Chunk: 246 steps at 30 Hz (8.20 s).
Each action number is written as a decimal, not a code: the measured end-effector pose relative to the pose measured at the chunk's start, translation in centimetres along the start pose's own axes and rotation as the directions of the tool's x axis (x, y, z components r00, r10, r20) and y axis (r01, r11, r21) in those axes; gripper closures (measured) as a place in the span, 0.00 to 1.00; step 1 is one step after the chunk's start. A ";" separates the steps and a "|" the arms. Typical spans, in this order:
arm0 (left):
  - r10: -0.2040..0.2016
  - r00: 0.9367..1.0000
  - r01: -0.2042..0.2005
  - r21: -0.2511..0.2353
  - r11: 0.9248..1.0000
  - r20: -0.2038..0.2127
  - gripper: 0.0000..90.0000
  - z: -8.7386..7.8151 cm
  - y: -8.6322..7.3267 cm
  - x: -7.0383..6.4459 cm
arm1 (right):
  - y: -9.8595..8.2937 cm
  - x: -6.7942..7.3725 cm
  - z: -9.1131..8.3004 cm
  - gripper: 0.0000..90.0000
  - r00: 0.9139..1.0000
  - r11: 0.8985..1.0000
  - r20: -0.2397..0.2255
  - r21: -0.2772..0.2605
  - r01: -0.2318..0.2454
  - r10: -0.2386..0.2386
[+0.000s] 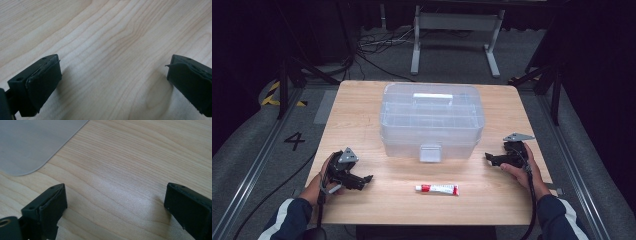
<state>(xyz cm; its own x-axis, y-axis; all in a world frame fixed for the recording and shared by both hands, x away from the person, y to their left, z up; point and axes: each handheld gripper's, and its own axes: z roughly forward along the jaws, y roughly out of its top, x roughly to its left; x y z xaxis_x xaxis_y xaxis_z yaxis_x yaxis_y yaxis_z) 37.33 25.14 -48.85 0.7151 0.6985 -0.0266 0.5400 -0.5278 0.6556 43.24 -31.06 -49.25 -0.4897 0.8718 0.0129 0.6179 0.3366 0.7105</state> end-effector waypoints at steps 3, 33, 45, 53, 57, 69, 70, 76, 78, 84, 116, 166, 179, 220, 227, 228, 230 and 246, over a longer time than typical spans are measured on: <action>-0.001 1.000 0.001 0.004 1.000 -0.003 0.00 0.3 0.4 0.1 | 0.0 -0.1 0.0 0.05 1.000 1.000 0.002 0.002 0.000 0.000; 0.016 1.000 -0.016 -0.004 1.000 0.007 0.03 0.3 0.4 -0.3 | 1.4 -0.3 -4.2 0.27 0.996 0.990 -0.033 -0.122 0.074 -0.079; 0.015 1.000 -0.015 -0.004 1.000 0.008 0.03 0.3 0.4 -0.3 | 4.3 1.2 -8.8 0.32 0.989 0.963 -0.030 -0.234 0.131 -0.142; 0.015 1.000 -0.015 -0.004 1.000 0.007 0.03 0.3 0.4 -0.3 | 7.0 2.5 -10.7 0.36 0.977 0.939 -0.046 -0.289 0.189 -0.210; 0.015 1.000 -0.015 -0.004 1.000 0.007 0.03 0.3 0.4 -0.3 | 8.7 2.7 -11.0 0.37 0.972 0.929 -0.039 -0.303 0.211 -0.233; 0.011 1.000 -0.011 -0.004 1.000 0.003 0.03 0.2 0.4 -0.3 | 14.1 4.3 -11.5 0.42 0.946 0.904 -0.058 -0.321 0.284 -0.318; 0.011 1.000 -0.011 -0.004 1.000 0.003 0.03 0.2 0.4 -0.3 | 14.7 4.5 -11.5 0.43 0.943 0.900 -0.052 -0.321 0.295 -0.328; -0.003 1.000 0.003 -0.023 1.000 -0.002 0.09 0.0 0.2 -0.2 | 16.5 5.9 -10.7 0.44 0.925 0.891 -0.070 -0.306 0.336 -0.373; -0.014 1.000 0.014 -0.028 1.000 0.001 0.12 -0.1 0.2 -0.2 | 17.0 6.4 -10.3 0.44 0.919 0.889 -0.089 -0.306 0.342 -0.384; -0.004 1.000 0.004 -0.021 1.000 -0.004 0.13 0.0 0.4 -0.2 | 18.4 7.8 -8.6 0.46 0.904 0.885 -0.099 -0.273 0.376 -0.415; 0.092 0.996 -0.094 -0.162 0.982 -0.024 0.24 -1.5 7.1 -2.3 | 22.0 11.0 -4.8 0.68 0.852 0.854 -0.104 -0.164 0.494 -0.513; 0.148 0.988 -0.152 -0.162 0.975 -0.037 0.45 -0.8 8.4 -1.2 | 23.0 11.7 -4.3 0.81 0.877 0.880 -0.098 -0.126 0.457 -0.470; 0.127 0.992 -0.128 -0.228 0.965 -0.019 0.78 -3.2 7.7 -0.8 | 24.3 11.1 -4.3 0.81 0.893 0.899 -0.116 -0.117 0.422 -0.434; 0.105 0.994 -0.102 -0.339 0.935 -0.010 1.00 -2.7 8.9 -1.3 | 25.2 11.3 -4.8 0.74 0.890 0.890 -0.057 -0.104 0.445 -0.452; 0.112 0.994 -0.111 -0.334 0.936 -0.019 1.00 -2.8 9.0 -1.3 | 23.9 10.4 -6.6 0.74 0.889 0.883 -0.057 -0.156 0.442 -0.455; 0.112 0.994 -0.111 -0.335 0.936 -0.017 1.00 -2.8 9.0 -1.4 | 23.7 10.2 -6.9 0.74 0.887 0.881 -0.052 -0.163 0.445 -0.458; 0.116 0.993 -0.116 -0.334 0.936 -0.018 1.00 -2.8 9.0 -1.4 | 23.2 9.8 -7.5 0.74 0.890 0.881 -0.052 -0.180 0.438 -0.453; 0.108 0.994 -0.110 -0.339 0.934 -0.026 0.97 -2.8 9.1 -1.4 | 15.7 3.1 -11.8 0.67 0.928 0.870 0.038 -0.337 0.361 -0.371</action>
<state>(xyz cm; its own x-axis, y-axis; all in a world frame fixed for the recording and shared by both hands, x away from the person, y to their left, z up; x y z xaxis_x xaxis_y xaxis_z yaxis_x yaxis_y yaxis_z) 39.98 20.70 -40.75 0.7575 0.6498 0.0637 0.2749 -0.4060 0.8716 44.14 -27.26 -29.79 -0.6603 0.6977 -0.2778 0.1536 0.4876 0.8594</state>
